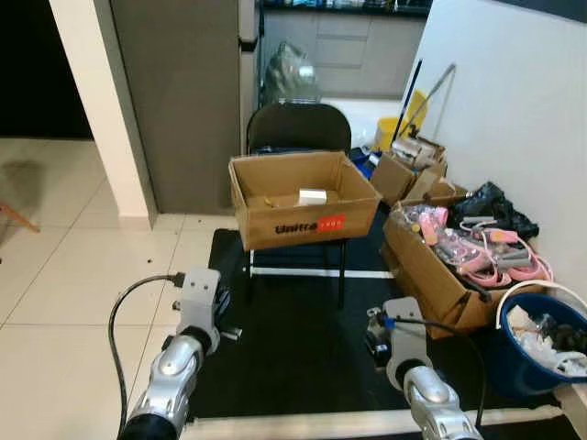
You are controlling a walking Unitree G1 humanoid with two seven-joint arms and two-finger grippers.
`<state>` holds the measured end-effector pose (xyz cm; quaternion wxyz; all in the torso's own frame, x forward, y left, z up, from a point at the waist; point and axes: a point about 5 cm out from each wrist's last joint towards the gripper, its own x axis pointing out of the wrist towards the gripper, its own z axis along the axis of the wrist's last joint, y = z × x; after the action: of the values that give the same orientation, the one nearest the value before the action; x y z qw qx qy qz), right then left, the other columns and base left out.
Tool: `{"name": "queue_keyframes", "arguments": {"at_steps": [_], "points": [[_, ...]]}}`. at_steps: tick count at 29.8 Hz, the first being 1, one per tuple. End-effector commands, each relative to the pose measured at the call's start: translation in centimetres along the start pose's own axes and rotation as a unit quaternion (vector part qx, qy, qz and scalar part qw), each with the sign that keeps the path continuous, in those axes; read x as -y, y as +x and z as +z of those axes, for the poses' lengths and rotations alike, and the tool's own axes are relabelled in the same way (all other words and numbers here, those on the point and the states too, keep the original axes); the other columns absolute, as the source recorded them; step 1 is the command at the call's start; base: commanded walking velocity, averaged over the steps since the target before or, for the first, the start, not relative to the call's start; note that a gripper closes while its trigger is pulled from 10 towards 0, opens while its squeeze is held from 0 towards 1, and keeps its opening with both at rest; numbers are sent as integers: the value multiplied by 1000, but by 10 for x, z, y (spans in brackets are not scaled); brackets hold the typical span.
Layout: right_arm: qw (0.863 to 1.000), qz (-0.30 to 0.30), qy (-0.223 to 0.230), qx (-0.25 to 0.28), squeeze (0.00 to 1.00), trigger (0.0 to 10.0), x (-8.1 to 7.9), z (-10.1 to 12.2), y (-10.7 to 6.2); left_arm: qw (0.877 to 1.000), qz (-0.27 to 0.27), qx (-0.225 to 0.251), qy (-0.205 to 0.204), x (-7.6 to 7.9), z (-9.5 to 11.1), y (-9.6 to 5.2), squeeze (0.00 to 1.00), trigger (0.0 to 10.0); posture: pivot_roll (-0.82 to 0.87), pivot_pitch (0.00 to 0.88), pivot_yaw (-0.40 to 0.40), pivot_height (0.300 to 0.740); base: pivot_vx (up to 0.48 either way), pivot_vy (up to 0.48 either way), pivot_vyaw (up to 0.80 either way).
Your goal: Picking trash to rubbish bin
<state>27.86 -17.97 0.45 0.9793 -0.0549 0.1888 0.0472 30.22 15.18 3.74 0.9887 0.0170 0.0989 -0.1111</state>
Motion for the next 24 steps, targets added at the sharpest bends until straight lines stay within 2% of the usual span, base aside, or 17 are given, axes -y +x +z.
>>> {"name": "queue_keyframes", "arguments": {"at_steps": [1, 24], "points": [[1000, -10, -2, -6, 0, 10000, 7, -3, -2, 1000, -6, 1, 2, 4, 1, 2, 0, 10000, -70, 15, -9, 740, 371, 0, -638], [1000, -12, 4, -7, 0, 10000, 6, -1, 1, 1000, -8, 2, 6, 2, 2, 1, 0, 10000, -60, 25, -10, 740, 367, 0, 0]]}}
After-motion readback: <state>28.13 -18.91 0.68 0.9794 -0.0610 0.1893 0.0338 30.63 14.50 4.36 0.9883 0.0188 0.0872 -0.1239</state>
